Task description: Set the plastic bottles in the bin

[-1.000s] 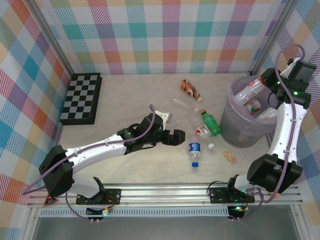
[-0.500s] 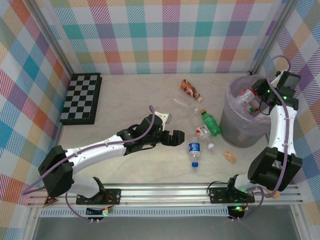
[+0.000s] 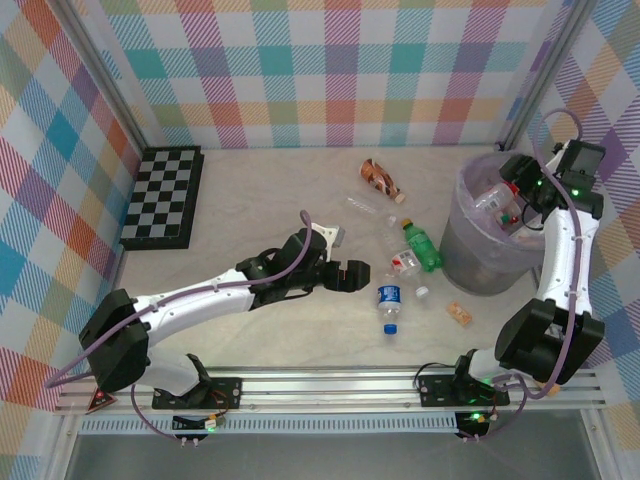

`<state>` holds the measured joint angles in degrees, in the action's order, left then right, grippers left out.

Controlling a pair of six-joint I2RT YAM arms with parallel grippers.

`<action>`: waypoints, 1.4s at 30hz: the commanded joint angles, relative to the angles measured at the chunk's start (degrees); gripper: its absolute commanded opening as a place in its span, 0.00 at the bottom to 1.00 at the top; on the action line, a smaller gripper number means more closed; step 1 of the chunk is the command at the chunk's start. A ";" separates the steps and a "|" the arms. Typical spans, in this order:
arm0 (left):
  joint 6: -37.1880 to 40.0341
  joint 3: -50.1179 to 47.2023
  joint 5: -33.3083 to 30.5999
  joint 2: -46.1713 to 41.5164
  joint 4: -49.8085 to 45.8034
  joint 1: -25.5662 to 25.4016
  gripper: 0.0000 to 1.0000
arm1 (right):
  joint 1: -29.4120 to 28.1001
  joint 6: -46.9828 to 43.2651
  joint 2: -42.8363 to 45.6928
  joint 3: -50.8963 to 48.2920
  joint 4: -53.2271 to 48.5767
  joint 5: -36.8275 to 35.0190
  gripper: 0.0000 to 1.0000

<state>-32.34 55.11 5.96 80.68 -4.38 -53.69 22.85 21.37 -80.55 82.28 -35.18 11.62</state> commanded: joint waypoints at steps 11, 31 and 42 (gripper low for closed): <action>-4.01 1.74 1.03 2.82 -0.07 0.03 1.00 | -0.43 -4.15 7.25 8.81 -11.67 -0.64 0.90; -15.39 10.30 7.15 25.73 5.30 -9.15 0.90 | -10.11 -5.39 10.56 10.80 -18.78 2.76 0.92; -17.47 11.60 8.02 31.04 6.07 -9.15 0.79 | -10.90 -5.90 9.89 10.65 -18.56 3.01 0.92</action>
<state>-48.73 65.19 12.99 110.63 1.67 -62.50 12.29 16.82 -70.57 92.36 -53.30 13.15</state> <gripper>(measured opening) 0.799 0.919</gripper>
